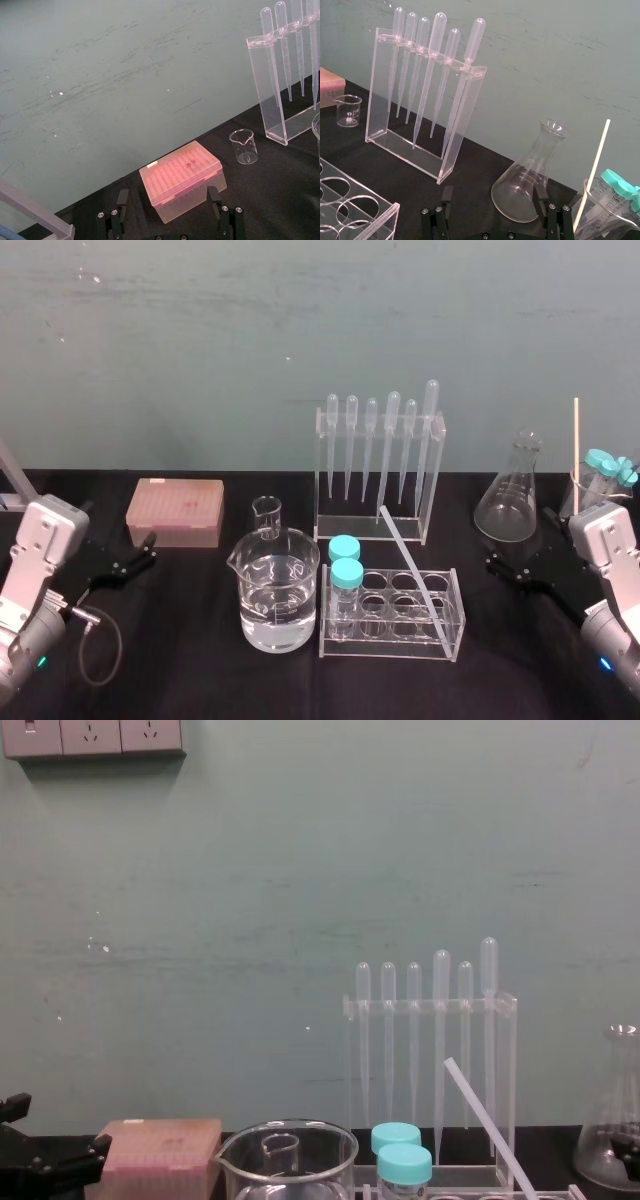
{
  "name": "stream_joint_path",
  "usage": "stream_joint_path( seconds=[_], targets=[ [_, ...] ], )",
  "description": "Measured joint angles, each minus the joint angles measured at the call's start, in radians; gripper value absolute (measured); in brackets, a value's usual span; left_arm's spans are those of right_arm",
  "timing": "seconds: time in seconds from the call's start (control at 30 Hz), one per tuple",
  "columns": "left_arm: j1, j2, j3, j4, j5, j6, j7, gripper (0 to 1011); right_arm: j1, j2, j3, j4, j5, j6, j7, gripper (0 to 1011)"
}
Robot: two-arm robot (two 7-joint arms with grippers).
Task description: Pick up the stirring rod with one hand, then place it down.
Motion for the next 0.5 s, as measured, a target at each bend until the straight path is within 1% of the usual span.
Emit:
stream_joint_path(
  seconds=[0.5],
  targets=[
    [0.000,0.000,0.000,0.000,0.000,0.000,0.000,1000,0.000,0.000,0.000,0.000,0.000,0.000,0.000,1003]
  ],
)
